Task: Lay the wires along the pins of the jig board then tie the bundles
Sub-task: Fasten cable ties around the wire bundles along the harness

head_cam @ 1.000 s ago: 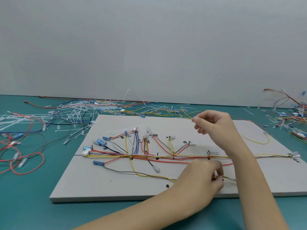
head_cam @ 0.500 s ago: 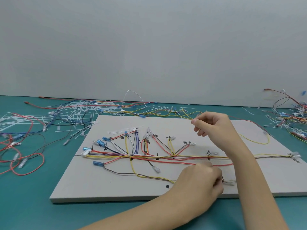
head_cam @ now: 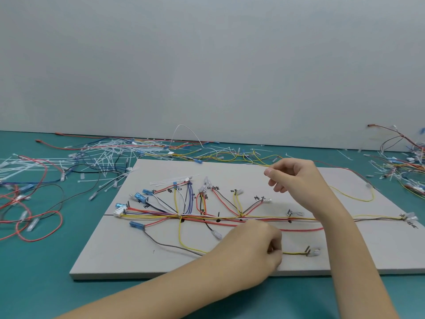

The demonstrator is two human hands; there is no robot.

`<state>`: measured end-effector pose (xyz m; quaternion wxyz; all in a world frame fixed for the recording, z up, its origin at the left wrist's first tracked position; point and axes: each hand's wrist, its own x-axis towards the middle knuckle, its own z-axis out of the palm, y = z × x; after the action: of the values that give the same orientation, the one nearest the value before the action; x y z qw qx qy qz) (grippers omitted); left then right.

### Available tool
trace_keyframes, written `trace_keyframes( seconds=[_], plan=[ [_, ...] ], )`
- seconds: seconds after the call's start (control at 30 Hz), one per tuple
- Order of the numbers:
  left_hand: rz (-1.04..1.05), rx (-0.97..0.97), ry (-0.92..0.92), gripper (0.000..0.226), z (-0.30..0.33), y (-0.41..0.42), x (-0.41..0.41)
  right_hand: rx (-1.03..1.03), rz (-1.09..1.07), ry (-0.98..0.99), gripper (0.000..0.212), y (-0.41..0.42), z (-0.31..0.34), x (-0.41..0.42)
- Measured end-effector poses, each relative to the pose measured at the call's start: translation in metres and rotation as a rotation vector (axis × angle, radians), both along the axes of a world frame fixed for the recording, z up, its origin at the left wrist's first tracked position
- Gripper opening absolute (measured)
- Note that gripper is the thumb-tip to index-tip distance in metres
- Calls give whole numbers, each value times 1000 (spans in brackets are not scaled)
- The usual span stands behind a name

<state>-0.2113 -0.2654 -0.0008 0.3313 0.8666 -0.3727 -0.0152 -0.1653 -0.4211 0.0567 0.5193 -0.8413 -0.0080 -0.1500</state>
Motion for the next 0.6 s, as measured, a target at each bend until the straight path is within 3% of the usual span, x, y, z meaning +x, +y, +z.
trace_keyframes(
  seconds=[0.3,0.6],
  plan=[
    [-47,-47,257,10,10,40,18,-115,58,102,11,4,-10,6],
    [-63,-38,4,14,-3,74,11,-194,89,147,15,19,-18,9]
  ],
)
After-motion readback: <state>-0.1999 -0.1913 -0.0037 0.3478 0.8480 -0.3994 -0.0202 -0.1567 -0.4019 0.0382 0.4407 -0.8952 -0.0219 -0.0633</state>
